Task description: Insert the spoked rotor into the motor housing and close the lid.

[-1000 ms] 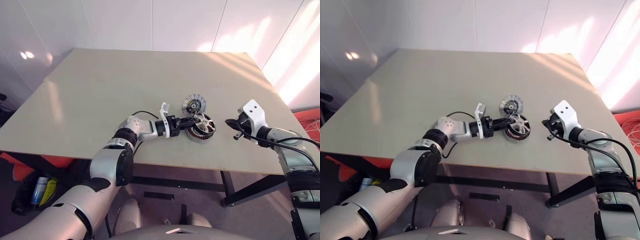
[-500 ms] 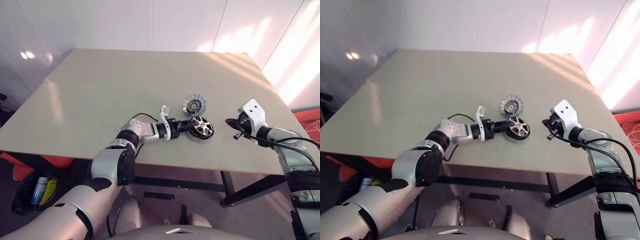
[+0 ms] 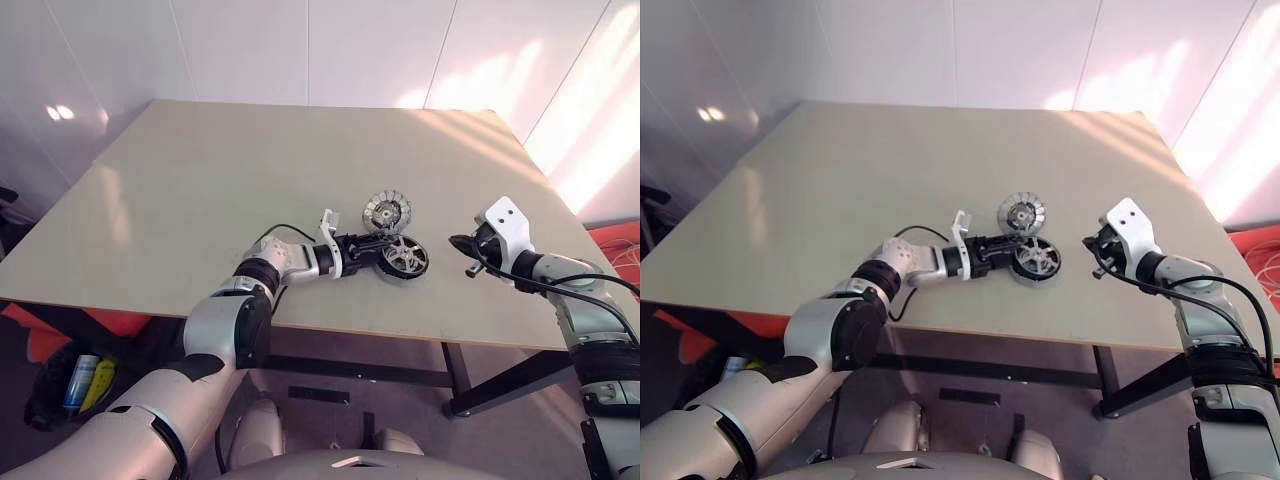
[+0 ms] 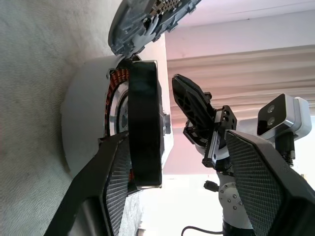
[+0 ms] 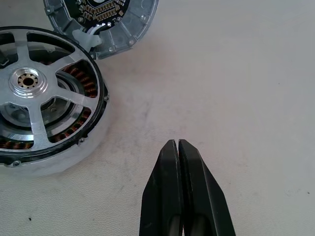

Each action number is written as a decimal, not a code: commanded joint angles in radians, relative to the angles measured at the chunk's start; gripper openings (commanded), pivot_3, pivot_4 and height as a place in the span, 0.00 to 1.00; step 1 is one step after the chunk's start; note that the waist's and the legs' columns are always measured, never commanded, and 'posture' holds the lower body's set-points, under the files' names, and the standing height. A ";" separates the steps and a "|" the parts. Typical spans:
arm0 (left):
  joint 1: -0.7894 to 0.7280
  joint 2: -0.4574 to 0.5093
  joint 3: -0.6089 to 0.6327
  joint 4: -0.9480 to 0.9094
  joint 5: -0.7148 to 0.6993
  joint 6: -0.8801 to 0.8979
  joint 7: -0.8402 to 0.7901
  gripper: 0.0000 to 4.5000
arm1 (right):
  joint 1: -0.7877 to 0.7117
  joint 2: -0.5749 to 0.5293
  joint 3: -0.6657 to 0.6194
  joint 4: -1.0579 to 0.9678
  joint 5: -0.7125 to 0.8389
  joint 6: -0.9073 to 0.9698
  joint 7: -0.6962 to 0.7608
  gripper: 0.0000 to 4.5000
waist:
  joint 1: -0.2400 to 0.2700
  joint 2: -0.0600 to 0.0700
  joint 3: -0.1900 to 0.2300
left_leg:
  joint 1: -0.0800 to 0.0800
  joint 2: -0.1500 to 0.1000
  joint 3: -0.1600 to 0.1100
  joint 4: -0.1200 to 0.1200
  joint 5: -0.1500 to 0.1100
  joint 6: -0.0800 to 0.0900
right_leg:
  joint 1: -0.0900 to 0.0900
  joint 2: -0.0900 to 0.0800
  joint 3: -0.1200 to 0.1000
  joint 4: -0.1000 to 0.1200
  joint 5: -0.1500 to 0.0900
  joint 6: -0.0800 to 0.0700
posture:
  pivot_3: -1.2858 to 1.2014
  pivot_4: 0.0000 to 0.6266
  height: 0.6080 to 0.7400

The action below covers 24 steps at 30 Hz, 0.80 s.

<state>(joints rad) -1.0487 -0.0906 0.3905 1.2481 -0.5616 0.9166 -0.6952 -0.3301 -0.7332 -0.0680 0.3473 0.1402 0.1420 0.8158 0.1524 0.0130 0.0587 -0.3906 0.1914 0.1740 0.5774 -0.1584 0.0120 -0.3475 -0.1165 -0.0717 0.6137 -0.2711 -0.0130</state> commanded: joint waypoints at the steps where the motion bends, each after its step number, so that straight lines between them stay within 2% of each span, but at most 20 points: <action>1: -0.019 0.019 -0.004 -0.015 0.016 0.005 -0.016 0.71 | -0.019 0.000 -0.031 -0.026 0.016 -0.008 -0.007 0.00 | 0.000 0.000 0.000 | 0.000 0.000 0.000 0.000 0.000 0.001 | 0.000 0.000 0.000 -0.001 0.000 0.000 | 0.52 0.00 1.00; 19: 0.027 0.070 0.005 -0.107 -0.015 0.070 -0.109 0.71 | -0.031 0.008 -0.029 -0.029 0.017 -0.015 -0.002 0.00 | 0.000 0.001 0.000 | -0.012 -0.001 0.000 -0.001 -0.001 0.009 | -0.007 -0.002 -0.004 -0.006 0.000 0.000 | 0.52 0.00 1.00; 24: 0.059 0.115 0.027 -0.148 -0.026 0.054 -0.095 0.71 | -0.016 -0.002 -0.013 -0.164 0.053 0.033 0.057 0.00 | -0.001 0.002 0.001 | -0.013 -0.001 0.000 -0.001 -0.001 0.009 | -0.007 -0.003 -0.004 -0.006 0.000 0.000 | 0.52 0.00 1.00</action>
<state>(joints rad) -0.9889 0.0082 0.4016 1.1453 -0.5684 0.9796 -0.7846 -0.3354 -0.7212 -0.0675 0.2774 0.1590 0.1610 0.8496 0.1515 0.0147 0.0592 -0.4032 0.1902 0.1741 0.5767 -0.1596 0.0207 -0.3549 -0.1192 -0.0761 0.6076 -0.2707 -0.0126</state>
